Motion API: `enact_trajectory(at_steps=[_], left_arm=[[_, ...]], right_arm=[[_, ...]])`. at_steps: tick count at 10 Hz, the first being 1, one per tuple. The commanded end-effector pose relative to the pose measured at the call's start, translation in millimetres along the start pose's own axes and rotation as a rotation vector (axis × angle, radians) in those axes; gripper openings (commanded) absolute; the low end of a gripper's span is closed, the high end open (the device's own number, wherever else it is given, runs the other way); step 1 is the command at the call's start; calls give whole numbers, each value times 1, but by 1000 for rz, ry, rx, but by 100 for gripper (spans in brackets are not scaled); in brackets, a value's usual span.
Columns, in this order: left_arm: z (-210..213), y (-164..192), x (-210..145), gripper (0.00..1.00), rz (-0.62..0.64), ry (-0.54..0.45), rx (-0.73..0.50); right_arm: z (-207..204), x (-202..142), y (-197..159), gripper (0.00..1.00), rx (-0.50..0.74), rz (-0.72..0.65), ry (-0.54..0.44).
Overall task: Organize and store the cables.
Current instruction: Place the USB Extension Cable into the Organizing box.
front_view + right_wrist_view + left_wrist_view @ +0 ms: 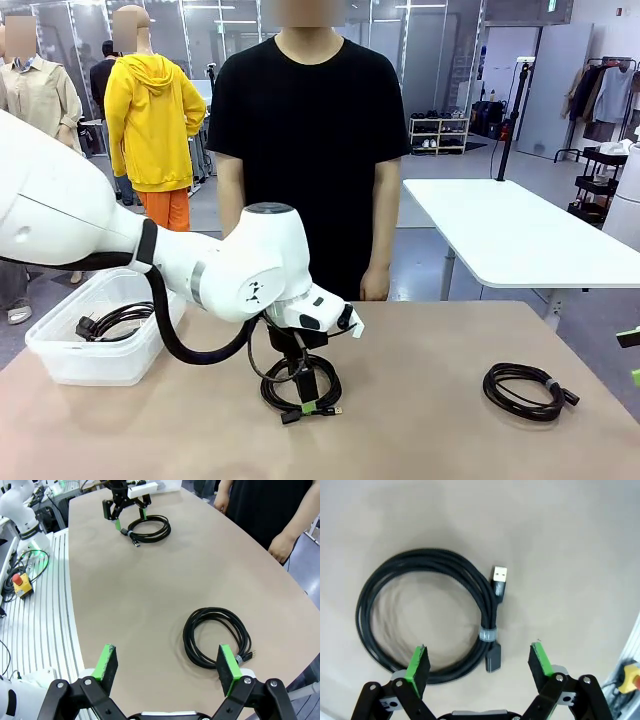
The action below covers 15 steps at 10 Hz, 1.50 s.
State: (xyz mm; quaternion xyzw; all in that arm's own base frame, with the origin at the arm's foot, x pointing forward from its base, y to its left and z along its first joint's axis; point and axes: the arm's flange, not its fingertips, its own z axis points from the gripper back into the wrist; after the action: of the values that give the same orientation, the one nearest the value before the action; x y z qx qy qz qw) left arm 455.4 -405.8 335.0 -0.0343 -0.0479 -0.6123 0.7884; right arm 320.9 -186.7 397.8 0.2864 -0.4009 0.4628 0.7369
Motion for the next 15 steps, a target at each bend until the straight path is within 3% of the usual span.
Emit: enact_trajectory(at_steps=[1, 5, 8, 9, 15], left_arm=[[-15, 4, 15, 100, -7, 6, 16], [-31, 3, 13, 100, -9, 35, 6], [-33, -1, 10, 7, -7, 55, 2], [-32, -2, 9, 0, -7, 60, 5], [-7, -12, 4, 0, -35, 63, 26]], right_arm=[[-1, 3, -1, 100, -6, -7, -17], [-1, 3, -1, 100, -6, -7, -17], [-1, 3, -1, 100, -6, -7, -17], [-1, 3, -1, 100, -6, -7, -17], [-1, 3, -1, 100, -6, -7, -17]])
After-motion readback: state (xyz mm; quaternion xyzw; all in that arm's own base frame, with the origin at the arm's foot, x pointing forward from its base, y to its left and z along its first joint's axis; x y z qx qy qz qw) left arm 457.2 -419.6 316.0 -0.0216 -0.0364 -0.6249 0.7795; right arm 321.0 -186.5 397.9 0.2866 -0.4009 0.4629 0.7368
